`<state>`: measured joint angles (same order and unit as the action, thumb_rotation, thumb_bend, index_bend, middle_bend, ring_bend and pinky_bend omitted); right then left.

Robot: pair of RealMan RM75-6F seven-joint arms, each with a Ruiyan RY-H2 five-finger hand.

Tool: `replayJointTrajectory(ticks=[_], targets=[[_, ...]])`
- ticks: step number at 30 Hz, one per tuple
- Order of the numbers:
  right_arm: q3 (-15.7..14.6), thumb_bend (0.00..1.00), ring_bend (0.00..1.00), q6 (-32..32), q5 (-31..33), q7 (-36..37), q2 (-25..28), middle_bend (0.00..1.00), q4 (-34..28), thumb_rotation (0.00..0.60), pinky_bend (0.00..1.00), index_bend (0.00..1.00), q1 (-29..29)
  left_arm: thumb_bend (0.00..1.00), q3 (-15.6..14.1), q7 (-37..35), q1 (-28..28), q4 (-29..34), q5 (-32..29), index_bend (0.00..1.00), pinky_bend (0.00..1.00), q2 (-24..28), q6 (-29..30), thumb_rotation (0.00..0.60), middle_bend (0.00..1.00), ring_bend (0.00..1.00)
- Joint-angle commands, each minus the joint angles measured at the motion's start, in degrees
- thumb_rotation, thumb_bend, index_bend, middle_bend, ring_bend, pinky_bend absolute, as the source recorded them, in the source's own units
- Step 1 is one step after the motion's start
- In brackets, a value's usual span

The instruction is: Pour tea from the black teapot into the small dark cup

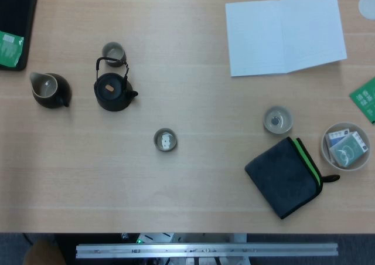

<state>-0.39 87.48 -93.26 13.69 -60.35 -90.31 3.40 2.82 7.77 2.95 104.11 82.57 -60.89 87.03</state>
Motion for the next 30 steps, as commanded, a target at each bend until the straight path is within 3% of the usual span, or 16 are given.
replayJointTrajectory(ticks=[1, 20, 30], targets=[[0.0, 0.01, 0.25, -0.1, 0.1, 0.0, 0.0, 0.37, 0.0, 0.600, 0.18, 0.32, 0.0, 0.36, 0.0, 0.1, 0.1, 0.0, -0.1, 0.26, 0.11, -0.1, -0.2, 0.600, 0.25, 0.19], [0.8, 0.01, 0.25, -0.8, -0.8, -1.4, 1.0, 0.37, -2.0, 0.600, 0.18, 0.32, 1.3, 0.36, 1.6, -1.0, 3.2, -1.2, 2.2, 0.26, 0.11, -0.5, -2.4, 0.600, 0.25, 0.19], [0.8, 0.01, 0.25, -1.7, -0.6, -2.1, 0.6, 0.37, -2.2, 0.600, 0.18, 0.32, 1.9, 0.36, 3.5, -1.3, 9.6, -1.4, 2.3, 0.20, 0.11, -0.4, -10.0, 0.600, 0.20, 0.16]])
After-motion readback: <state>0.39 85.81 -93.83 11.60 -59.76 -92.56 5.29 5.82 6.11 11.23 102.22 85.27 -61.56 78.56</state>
